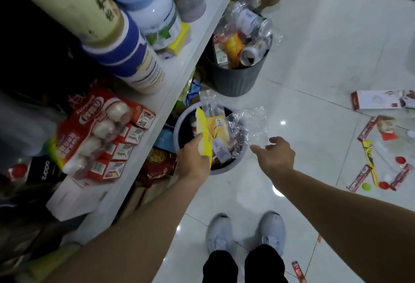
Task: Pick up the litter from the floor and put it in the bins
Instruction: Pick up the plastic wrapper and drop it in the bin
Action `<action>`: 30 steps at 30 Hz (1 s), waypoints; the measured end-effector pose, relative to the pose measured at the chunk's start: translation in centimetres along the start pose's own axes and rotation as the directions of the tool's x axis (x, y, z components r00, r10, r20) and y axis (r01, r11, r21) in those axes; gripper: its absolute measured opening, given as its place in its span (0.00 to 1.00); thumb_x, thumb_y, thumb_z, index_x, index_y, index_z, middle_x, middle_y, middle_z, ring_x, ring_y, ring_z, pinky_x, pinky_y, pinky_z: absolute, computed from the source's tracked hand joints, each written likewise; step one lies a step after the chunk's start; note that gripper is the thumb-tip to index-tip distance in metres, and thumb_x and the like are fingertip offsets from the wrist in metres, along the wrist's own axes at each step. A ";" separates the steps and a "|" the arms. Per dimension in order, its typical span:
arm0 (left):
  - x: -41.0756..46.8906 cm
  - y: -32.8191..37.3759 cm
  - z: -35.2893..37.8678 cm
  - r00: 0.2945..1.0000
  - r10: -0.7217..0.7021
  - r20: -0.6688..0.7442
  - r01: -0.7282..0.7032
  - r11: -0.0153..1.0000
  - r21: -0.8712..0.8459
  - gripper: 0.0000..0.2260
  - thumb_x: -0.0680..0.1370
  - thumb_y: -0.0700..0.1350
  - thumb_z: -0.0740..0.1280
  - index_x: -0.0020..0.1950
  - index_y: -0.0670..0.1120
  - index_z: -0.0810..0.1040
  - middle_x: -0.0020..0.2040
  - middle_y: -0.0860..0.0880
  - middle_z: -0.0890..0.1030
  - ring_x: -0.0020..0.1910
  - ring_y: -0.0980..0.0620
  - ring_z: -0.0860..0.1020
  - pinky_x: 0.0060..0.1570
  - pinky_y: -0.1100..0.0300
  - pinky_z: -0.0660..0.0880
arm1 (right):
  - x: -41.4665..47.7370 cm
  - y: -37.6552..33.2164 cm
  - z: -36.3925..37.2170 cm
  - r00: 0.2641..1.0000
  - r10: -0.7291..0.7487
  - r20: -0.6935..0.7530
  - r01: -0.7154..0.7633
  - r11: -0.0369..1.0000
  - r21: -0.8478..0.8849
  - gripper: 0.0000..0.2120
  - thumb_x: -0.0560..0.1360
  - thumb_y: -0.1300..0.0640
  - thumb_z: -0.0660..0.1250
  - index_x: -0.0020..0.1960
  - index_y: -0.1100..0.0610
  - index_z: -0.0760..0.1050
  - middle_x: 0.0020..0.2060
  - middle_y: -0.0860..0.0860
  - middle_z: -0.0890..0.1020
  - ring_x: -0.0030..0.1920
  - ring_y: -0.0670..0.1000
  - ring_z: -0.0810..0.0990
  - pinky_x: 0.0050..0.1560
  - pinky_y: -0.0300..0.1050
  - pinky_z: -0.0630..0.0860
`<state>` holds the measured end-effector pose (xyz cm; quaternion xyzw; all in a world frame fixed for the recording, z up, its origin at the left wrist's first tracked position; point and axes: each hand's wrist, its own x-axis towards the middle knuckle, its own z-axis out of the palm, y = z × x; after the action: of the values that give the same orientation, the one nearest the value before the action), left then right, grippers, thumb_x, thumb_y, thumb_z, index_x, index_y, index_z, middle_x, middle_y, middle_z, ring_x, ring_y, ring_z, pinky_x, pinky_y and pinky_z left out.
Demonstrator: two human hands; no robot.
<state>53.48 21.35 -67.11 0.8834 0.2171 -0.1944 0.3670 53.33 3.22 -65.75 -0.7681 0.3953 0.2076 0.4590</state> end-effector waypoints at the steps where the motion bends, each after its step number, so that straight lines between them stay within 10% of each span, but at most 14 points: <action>1: 0.6 -1.0 0.1 1.000 -0.017 -0.005 0.017 1.000 -0.013 0.27 0.75 0.33 0.68 0.72 0.50 0.70 0.64 0.47 0.77 0.59 0.46 0.77 0.55 0.53 0.78 | 0.3 0.3 0.7 1.000 -0.004 0.009 0.004 1.000 -0.011 0.30 0.72 0.52 0.73 0.70 0.60 0.68 0.61 0.58 0.78 0.62 0.56 0.75 0.56 0.41 0.69; 15: 5.7 -4.9 0.7 0.999 -0.033 0.021 0.034 0.998 -0.046 0.27 0.75 0.40 0.72 0.73 0.49 0.69 0.52 0.42 0.82 0.49 0.48 0.80 0.54 0.51 0.78 | 3.8 0.5 5.0 0.993 -0.097 0.061 0.106 0.981 -0.161 0.30 0.73 0.51 0.72 0.70 0.60 0.68 0.58 0.55 0.78 0.53 0.53 0.77 0.45 0.40 0.69; 30: 4.9 -4.7 1.2 0.990 0.134 0.033 -0.138 0.946 0.293 0.21 0.80 0.48 0.66 0.71 0.43 0.70 0.63 0.44 0.77 0.60 0.44 0.76 0.47 0.55 0.74 | 4.7 -0.2 7.9 0.977 -0.152 0.147 0.187 0.946 -0.264 0.21 0.71 0.44 0.73 0.56 0.57 0.75 0.50 0.53 0.80 0.48 0.54 0.78 0.42 0.41 0.69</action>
<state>54.84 24.60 -73.03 0.9397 0.1220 -0.2046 0.2454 56.64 8.18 -72.77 -0.8411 0.2656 0.2681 0.3874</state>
